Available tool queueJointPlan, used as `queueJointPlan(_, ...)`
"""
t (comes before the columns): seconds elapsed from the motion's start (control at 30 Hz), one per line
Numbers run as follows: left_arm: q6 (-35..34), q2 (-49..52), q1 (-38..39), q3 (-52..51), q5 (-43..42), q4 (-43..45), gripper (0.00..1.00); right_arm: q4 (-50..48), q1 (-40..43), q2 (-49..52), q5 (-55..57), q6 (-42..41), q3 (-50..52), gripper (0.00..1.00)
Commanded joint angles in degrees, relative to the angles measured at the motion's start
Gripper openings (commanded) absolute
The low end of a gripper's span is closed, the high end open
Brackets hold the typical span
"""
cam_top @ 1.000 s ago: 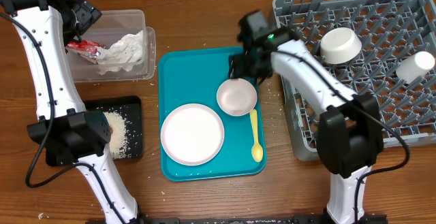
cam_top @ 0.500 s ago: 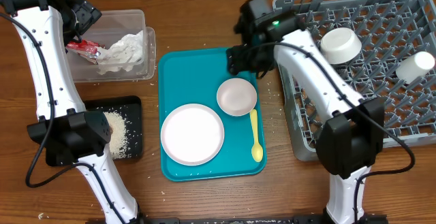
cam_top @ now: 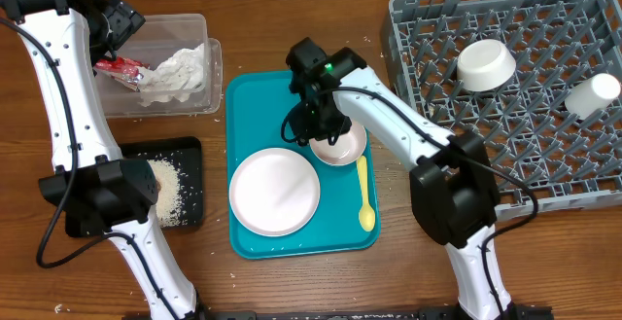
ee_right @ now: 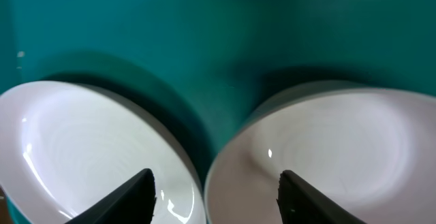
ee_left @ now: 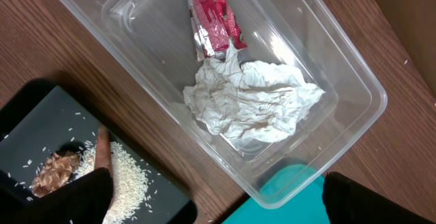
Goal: Sort waste into correct bins and load items into the dishwasher
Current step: 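Lower the right gripper between the white plate and pink bowl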
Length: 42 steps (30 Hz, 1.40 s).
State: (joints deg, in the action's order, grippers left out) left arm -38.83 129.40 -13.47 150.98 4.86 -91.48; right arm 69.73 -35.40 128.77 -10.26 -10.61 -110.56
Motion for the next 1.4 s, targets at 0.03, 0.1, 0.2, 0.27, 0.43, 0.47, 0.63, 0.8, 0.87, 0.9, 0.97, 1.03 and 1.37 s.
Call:
queueJointPlan(0.03, -0.13, 0.37, 0.42, -0.24, -0.24, 0.02, 1.00, 1.44, 0.09, 2.03, 0.50, -2.14, 0.22, 0.59)
queueJointPlan(0.1, -0.15, 0.37, 0.44, -0.24, -0.24, 0.04, 1.00, 2.03, -0.02, 3.08, 0.15, -2.89, 0.24, 0.53)
queueJointPlan(0.2, -0.15, 0.37, 0.42, -0.24, -0.24, 0.04, 1.00, 2.12, -0.17, 3.63, 0.35, -2.93, 0.24, 0.42)
queueJointPlan(0.27, -0.13, 0.37, 0.42, -0.24, -0.24, 0.04, 1.00, 2.16, -0.17, 3.63, 0.35, -2.95, -0.68, 0.40)
queueJointPlan(0.43, -0.13, 0.37, 0.42, -0.24, -0.24, 0.04, 1.00, 4.28, -0.15, 3.63, 0.11, -2.99, -6.23, 0.23)
queueJointPlan(0.47, -0.13, 0.37, 0.42, -0.24, -0.24, 0.04, 1.00, 5.05, -0.17, 3.63, 0.13, -2.95, -7.56, 0.18)
queueJointPlan(0.63, -0.13, 0.37, 0.42, -0.24, -0.24, 0.04, 1.00, 8.87, -0.15, 3.63, 0.13, -2.91, -15.08, 0.04)
queueJointPlan(0.8, -0.13, 0.37, 0.44, -0.24, -0.24, 0.04, 1.00, 13.49, 1.16, 3.58, 0.13, -1.99, -22.67, 0.04)
queueJointPlan(0.87, -0.15, 0.37, 0.44, -0.24, -0.24, 0.04, 1.00, 14.84, 1.90, 3.58, 0.11, -1.53, -24.13, 0.10)
queueJointPlan(0.9, -0.15, 0.37, 0.42, -0.24, -0.24, 0.04, 1.00, 15.30, 2.23, 3.58, 0.17, -1.09, -24.11, 0.24)
queueJointPlan(0.97, -0.13, 0.37, 0.42, -0.24, -0.24, 0.04, 1.00, 15.72, 2.58, 3.89, 0.15, -0.98, -23.30, 0.33)
queueJointPlan(1.03, -0.15, 0.37, 0.42, -0.24, -0.24, 0.04, 1.00, 15.39, 2.58, 4.04, 0.15, -1.22, -21.35, 0.36)
queueJointPlan(1.37, -0.15, 0.37, 0.59, -0.24, -0.24, 0.04, 1.00, 5.88, 1.27, 4.13, -1.49, -2.95, -4.52, 0.41)
